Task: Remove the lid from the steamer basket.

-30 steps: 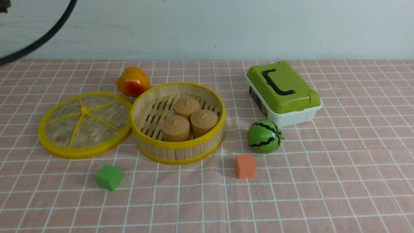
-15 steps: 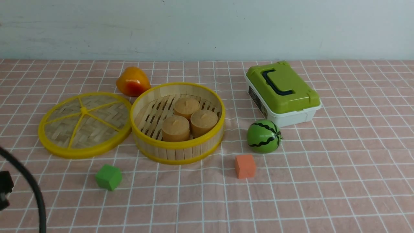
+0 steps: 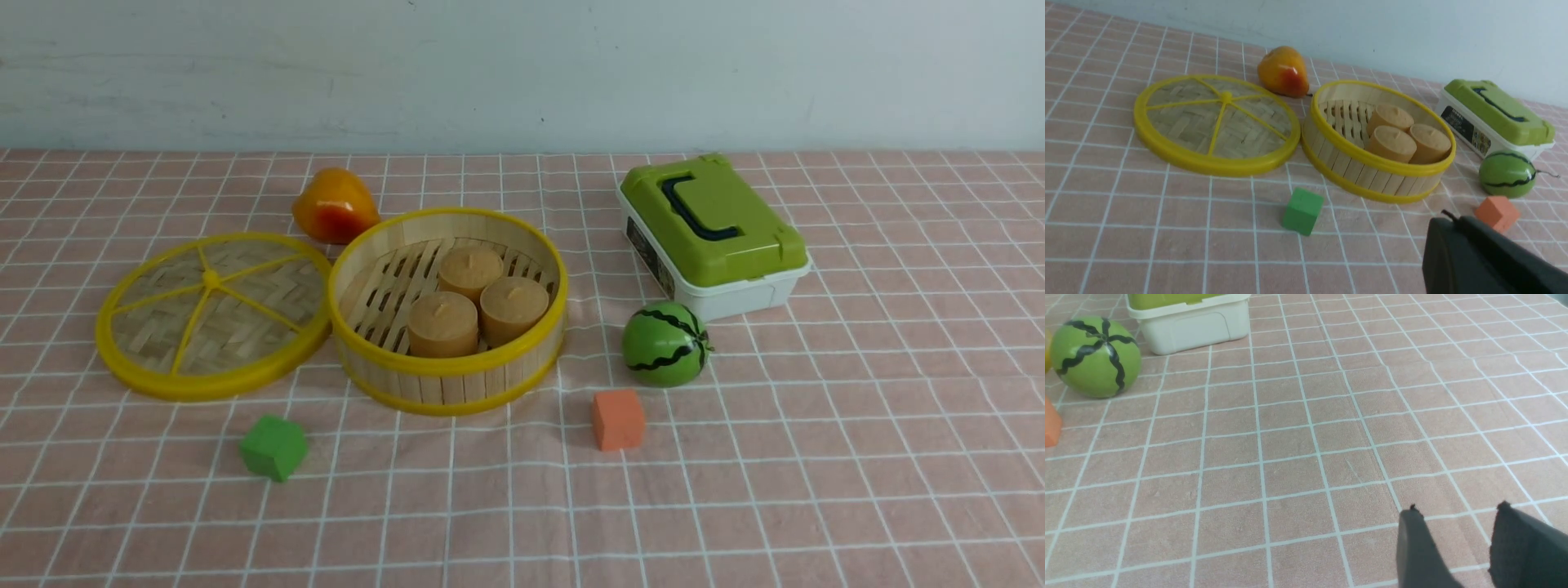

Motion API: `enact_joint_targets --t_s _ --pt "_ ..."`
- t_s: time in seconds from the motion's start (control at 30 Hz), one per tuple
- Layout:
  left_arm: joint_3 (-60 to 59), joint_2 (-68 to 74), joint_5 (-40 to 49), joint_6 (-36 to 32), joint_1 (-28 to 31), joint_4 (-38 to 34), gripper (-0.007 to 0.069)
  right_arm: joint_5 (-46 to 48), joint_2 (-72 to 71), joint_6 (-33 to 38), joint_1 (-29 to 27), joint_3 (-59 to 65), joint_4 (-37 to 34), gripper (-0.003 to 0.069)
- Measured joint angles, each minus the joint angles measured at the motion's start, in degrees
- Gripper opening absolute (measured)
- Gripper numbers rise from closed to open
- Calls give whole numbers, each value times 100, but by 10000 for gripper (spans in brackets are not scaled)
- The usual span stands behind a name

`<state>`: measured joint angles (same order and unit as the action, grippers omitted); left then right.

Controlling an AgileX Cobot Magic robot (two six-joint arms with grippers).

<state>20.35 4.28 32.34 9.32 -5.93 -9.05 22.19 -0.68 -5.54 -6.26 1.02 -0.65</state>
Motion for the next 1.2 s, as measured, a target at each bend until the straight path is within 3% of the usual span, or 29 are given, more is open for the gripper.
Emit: enact_joint_targets --t_s 0.3,0.53,0.63,0.83,1.2 --pt "-119 -108 179 -13 0 53 -13 0 0 0 0 0 0 242" --pt "-1114 -499 -903 6 73 747 -13 0 0 0 0 0 0 242" --pt "-1864 -499 -1256 388 73 905 -13 0 0 0 0 0 0 242" --pt "-2207 -499 -967 1025 73 970 -13 0 0 0 0 0 0 242" --pt "-2211 -499 -967 1116 73 972 -13 0 0 0 0 0 0 242"
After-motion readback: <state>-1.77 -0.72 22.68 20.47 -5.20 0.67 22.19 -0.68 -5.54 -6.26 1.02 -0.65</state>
